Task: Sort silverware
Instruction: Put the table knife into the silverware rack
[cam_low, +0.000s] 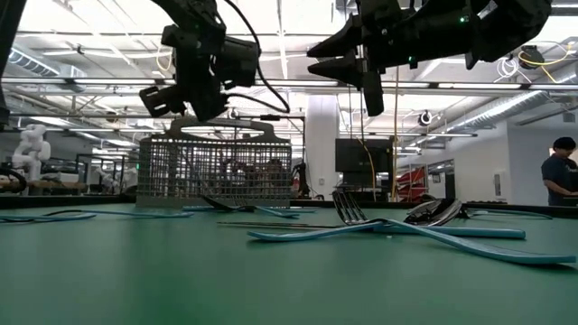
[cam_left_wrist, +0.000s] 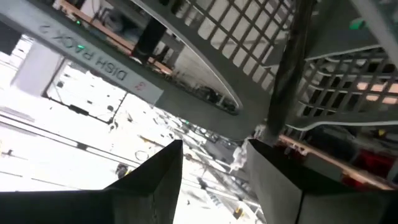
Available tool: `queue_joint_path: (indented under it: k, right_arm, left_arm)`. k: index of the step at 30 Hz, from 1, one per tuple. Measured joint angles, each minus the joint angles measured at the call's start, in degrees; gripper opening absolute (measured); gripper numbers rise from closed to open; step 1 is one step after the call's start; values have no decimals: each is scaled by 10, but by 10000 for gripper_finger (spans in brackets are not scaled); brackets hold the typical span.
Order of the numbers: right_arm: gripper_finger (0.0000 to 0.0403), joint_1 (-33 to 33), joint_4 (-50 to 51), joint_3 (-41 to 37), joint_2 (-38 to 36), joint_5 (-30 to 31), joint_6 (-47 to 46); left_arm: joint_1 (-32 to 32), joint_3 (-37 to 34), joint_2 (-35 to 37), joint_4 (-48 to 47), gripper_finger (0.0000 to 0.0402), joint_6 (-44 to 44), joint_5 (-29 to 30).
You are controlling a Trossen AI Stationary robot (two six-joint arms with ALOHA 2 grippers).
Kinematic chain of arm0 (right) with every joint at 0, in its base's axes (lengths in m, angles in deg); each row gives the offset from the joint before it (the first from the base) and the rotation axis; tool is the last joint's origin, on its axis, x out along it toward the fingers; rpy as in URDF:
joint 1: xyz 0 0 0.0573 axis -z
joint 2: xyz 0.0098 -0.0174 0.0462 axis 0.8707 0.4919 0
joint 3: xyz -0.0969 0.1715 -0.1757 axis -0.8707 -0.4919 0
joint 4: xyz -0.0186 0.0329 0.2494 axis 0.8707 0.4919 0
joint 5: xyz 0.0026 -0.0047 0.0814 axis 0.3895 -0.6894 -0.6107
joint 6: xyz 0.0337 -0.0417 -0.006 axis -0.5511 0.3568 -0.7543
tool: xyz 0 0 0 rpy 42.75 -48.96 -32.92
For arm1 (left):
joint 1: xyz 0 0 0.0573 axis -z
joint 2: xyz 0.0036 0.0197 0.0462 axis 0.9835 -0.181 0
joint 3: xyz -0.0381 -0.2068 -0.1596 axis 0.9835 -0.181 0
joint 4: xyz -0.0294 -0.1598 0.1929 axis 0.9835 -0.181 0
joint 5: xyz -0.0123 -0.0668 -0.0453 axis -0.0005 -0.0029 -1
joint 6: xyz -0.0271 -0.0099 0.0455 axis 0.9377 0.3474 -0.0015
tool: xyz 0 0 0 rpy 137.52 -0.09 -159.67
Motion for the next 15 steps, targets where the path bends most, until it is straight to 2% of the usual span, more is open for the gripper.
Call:
queue_joint_path:
  k: [9, 12, 15]
  right_arm:
    - [118, -27, -5, 0, 0, 41, 19]
    - [118, -38, -16, 0, 0, 45, -29]
    - [118, -53, -34, 0, 0, 85, -83]
  left_arm:
    - [35, 0, 53, -2, 183, -31, 2]
    - [51, 0, 85, -2, 183, 3, -23]
    - [67, 0, 114, -1, 183, 82, -59]
